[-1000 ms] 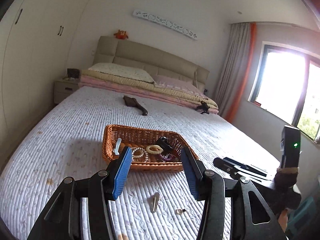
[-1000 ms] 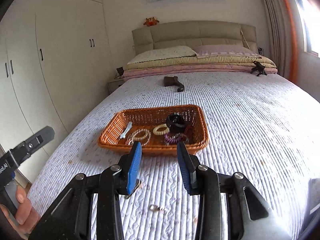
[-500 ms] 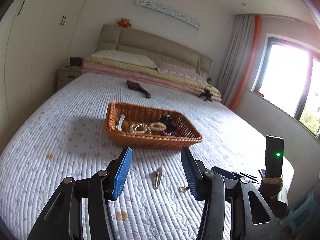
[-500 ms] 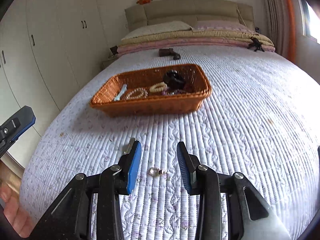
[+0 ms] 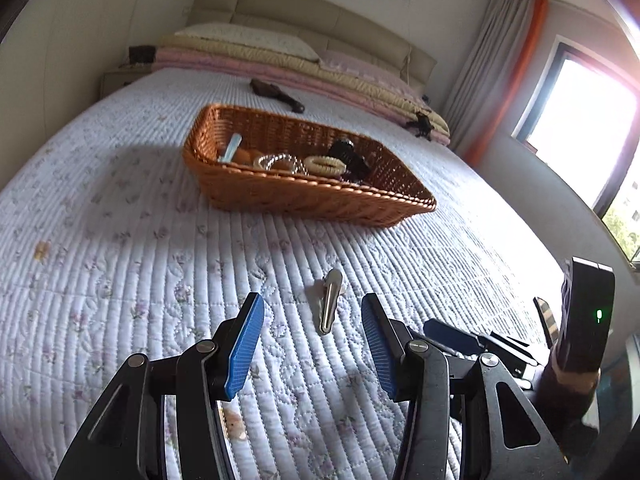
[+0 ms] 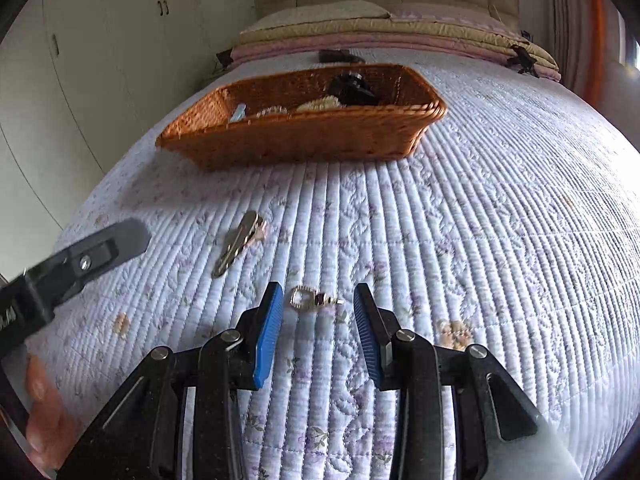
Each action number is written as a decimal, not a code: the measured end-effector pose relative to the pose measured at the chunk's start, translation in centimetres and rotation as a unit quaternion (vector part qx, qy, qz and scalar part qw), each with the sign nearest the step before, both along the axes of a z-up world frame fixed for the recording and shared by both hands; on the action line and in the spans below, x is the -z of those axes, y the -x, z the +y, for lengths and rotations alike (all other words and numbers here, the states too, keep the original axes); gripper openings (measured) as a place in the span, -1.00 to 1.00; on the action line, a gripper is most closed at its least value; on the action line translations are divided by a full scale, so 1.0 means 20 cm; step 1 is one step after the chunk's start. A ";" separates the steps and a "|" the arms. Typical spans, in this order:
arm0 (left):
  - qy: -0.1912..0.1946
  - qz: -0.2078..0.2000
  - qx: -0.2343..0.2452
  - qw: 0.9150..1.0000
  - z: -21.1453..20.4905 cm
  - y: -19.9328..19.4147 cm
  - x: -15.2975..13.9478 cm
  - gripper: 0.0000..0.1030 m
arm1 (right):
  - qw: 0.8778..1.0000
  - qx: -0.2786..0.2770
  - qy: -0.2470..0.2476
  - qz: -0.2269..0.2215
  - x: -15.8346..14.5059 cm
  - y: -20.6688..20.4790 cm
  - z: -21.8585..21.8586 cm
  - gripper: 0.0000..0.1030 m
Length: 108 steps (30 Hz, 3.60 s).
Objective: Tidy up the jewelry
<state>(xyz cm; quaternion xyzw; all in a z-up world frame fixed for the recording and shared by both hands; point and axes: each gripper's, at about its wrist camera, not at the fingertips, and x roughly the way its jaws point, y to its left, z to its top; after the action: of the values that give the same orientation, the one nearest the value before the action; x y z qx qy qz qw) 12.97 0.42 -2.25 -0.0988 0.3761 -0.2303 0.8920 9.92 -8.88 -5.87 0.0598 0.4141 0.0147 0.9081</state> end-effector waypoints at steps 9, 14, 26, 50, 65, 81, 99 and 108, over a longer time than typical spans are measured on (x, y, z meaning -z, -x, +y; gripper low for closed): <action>-0.022 0.025 0.036 0.999 -0.12 -0.11 0.07 -0.14 | 0.999 0.019 0.039 0.019 0.03 -0.07 0.02 -0.51; -0.040 0.045 0.057 0.997 -0.22 -0.17 0.12 -0.28 | 0.999 0.037 0.006 0.023 0.03 -0.07 -0.08 -0.70; -0.089 0.057 0.042 0.994 -0.38 -0.29 0.17 -0.70 | 1.000 -0.017 -0.014 0.016 0.02 -0.02 -0.12 -0.62; -0.051 0.054 0.003 0.997 -0.16 -0.19 0.19 -0.70 | 0.994 -0.080 0.069 0.019 0.01 -0.01 -0.02 -0.75; -0.011 0.002 0.022 1.000 -0.12 -0.10 0.07 -0.70 | 0.997 -0.057 0.027 -0.043 -0.16 0.06 -0.10 -0.76; 0.015 -0.107 -0.027 0.994 -0.10 -0.52 -0.55 -0.70 | 0.991 -0.026 -0.028 -0.131 -0.69 -0.58 -0.20 -0.76; -0.006 -0.004 -0.034 0.999 -0.16 -0.93 -0.01 -0.69 | 0.998 -0.037 -0.044 -0.009 -0.22 -1.06 -0.12 -0.74; 0.036 -0.046 -0.042 0.997 -0.05 -0.76 -0.15 -0.02 | 0.996 -0.031 -0.051 -0.070 -0.40 -0.82 -0.21 -0.25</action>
<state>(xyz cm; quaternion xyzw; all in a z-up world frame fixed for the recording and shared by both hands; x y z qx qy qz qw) 28.20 -0.55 0.73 -0.1356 0.3214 -0.2103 0.9133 26.37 -13.04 2.11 0.0920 0.3501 0.0680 0.9297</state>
